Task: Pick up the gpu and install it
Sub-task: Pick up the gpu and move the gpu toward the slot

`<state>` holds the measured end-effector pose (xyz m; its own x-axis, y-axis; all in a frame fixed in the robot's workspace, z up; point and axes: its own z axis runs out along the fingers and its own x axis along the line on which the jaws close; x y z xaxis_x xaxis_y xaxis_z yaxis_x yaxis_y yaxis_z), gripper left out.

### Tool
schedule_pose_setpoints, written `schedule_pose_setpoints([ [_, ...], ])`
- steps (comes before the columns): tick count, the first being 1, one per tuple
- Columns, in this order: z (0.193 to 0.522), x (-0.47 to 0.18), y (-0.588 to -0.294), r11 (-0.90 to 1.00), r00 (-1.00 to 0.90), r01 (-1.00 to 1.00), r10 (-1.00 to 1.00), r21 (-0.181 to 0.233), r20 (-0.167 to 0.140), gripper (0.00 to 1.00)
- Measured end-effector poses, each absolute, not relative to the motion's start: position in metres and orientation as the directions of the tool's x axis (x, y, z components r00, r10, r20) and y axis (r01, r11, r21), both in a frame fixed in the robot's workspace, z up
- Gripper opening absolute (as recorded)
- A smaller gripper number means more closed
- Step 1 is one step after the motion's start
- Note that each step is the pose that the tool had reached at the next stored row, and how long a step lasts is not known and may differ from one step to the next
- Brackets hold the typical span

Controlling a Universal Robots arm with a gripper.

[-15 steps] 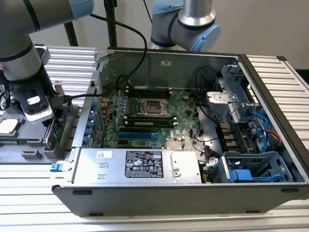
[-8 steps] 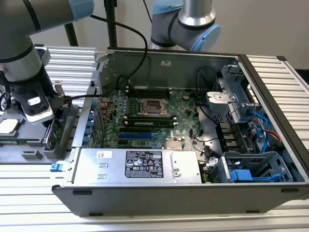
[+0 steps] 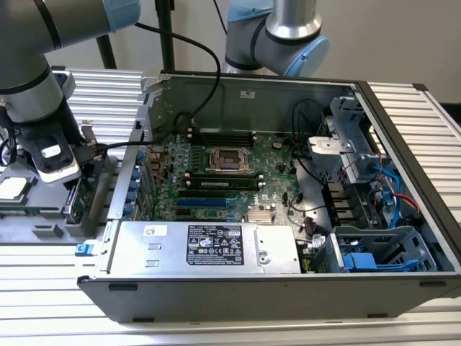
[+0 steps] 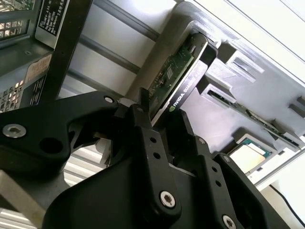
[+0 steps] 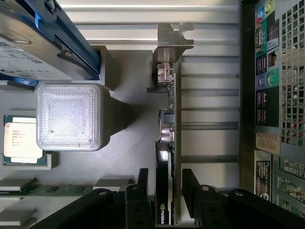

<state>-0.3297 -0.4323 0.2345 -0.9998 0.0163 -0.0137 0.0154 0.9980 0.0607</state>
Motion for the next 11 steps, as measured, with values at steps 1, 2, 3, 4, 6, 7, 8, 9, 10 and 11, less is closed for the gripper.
schedule_pose_setpoints([
  [1, 0.2344, -0.3297, -0.4323, 0.998, -1.0, 0.015, 0.016, 0.061, -0.014, 1.0],
  [2, 0.2344, -0.3297, -0.4323, 0.998, -1.0, 0.015, 0.016, 0.061, -0.014, 1.0],
  [3, 0.2344, -0.3297, -0.4323, 0.998, -1.0, 0.015, 0.016, 0.061, -0.014, 1.0],
  [4, 0.2344, -0.3297, -0.4323, 0.998, -1.0, 0.015, 0.016, 0.061, -0.014, 1.0],
  [6, 0.2343, -0.3297, -0.4323, 0.998, -1.0, 0.015, 0.016, 0.061, -0.014, 0.0],
  [7, 0.2343, -0.3297, -0.4323, 0.998, -1.0, 0.015, 0.016, 0.061, -0.014, 0.0],
  [8, 0.2343, -0.3297, -0.4323, 0.998, -1.0, 0.015, 0.016, 0.061, -0.014, 0.0],
  [9, 0.2343, -0.3297, -0.4323, 0.998, -1.0, 0.015, 0.016, 0.061, -0.014, 0.0],
  [10, 0.2342, -0.3297, -0.4323, 0.998, -1.0, 0.016, 0.016, 0.061, -0.014, 0.0],
  [11, 0.2342, -0.3297, -0.4323, 0.998, -1.0, 0.016, 0.016, 0.061, -0.014, 0.0],
])
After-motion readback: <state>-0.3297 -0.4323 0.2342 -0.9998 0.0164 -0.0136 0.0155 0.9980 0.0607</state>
